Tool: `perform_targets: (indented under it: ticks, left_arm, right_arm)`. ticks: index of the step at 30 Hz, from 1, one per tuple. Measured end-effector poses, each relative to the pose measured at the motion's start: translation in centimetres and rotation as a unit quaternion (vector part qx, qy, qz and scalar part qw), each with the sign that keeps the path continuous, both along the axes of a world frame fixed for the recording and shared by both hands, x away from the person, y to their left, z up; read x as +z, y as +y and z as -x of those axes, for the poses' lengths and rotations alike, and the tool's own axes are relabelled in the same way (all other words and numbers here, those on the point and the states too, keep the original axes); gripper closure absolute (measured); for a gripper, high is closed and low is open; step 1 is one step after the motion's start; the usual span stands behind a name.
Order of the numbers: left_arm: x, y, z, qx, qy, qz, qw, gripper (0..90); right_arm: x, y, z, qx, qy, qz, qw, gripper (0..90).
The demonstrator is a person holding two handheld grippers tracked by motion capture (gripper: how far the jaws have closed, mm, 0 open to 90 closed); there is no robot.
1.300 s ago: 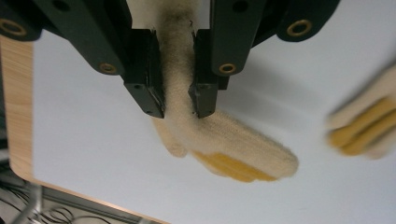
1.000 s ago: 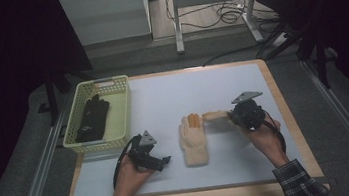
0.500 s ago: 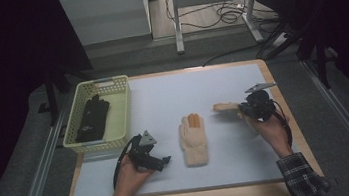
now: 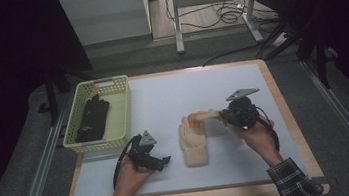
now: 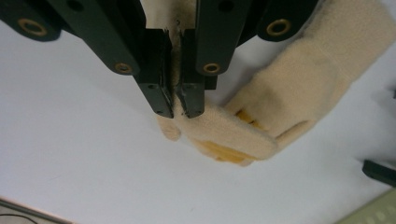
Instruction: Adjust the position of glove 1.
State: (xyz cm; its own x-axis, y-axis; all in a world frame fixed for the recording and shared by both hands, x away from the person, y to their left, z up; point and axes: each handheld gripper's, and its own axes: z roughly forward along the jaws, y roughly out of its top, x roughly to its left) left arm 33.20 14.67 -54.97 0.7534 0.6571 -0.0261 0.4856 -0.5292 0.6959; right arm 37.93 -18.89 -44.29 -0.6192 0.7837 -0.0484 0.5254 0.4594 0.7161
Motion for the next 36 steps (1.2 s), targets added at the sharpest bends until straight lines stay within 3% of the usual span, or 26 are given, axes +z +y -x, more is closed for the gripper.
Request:
perform_targets:
  ticks: [3,4,7,14,24,29,36]
  left_arm:
    - [0.0,0.0,0.0,0.002,0.000,0.003,1.0000,0.6]
    - [0.0,0.0,0.0,0.001,0.001,0.001,1.0000,0.6]
    - [0.0,0.0,0.0,0.001,0.001,0.001,1.0000,0.6]
    - [0.0,0.0,0.0,0.001,0.001,0.001,1.0000,0.6]
    - [0.0,0.0,0.0,0.001,0.001,0.001,1.0000,0.6]
    - [0.0,0.0,0.0,0.001,0.001,0.001,1.0000,0.6]
    - [0.0,-0.1,0.0,0.003,0.001,0.004,1.0000,0.6]
  right_arm:
    - [-0.7,0.3,-0.4,-0.001,0.009,0.005,0.9999,82.5]
    - [-1.7,0.0,-1.1,-0.010,0.021,0.005,0.9997,82.1]
    - [-2.1,-0.9,-1.6,-0.018,0.027,-0.013,0.9994,81.4]
    - [-1.6,-2.2,-2.1,-0.042,0.002,-0.002,0.9991,75.6]
    - [-2.0,-5.6,-4.3,-0.090,0.001,0.005,0.9959,62.1]
    - [-1.8,-6.5,-3.9,-0.085,-0.003,0.001,0.9964,59.3]
    - [-3.5,-7.0,-4.1,-0.053,0.001,0.001,0.9986,49.7]
